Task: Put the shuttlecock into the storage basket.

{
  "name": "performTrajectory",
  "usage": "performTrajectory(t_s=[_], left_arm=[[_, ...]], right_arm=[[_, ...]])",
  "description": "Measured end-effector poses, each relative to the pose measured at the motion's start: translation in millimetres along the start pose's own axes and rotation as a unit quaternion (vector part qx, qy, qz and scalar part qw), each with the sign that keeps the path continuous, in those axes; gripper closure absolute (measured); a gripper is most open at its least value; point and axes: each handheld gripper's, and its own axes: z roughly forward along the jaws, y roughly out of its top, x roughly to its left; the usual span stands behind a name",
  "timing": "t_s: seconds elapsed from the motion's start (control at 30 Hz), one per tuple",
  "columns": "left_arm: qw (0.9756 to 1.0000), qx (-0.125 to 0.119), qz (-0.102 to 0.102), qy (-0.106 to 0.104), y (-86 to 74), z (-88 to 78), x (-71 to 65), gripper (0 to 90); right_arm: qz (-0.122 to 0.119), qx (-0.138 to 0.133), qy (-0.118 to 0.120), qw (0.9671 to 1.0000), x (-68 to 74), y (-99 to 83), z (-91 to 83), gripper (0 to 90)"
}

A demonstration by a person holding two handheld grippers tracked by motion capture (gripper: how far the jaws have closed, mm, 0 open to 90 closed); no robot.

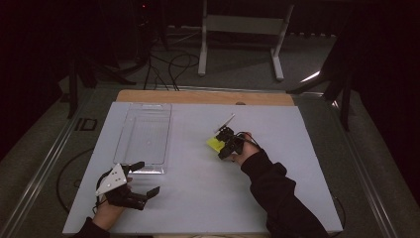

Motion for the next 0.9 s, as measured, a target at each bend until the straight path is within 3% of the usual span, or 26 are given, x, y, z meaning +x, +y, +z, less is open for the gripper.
performTrajectory(t_s=[0.43, 0.9], left_arm=[[1.0, 0.001, -0.001, 0.0, -0.2, 0.9, -0.2, 0.1], [1.0, 0.002, -0.001, 0.0, -0.4, 1.7, -0.2, 0.1]], right_arm=[[-0.007, -0.022, 0.008, 0.9997, 8.7, 1.5, -18.2, 65.3], [-0.014, -0.027, 0.009, 0.9995, 17.5, 12.2, -41.6, 65.2]])
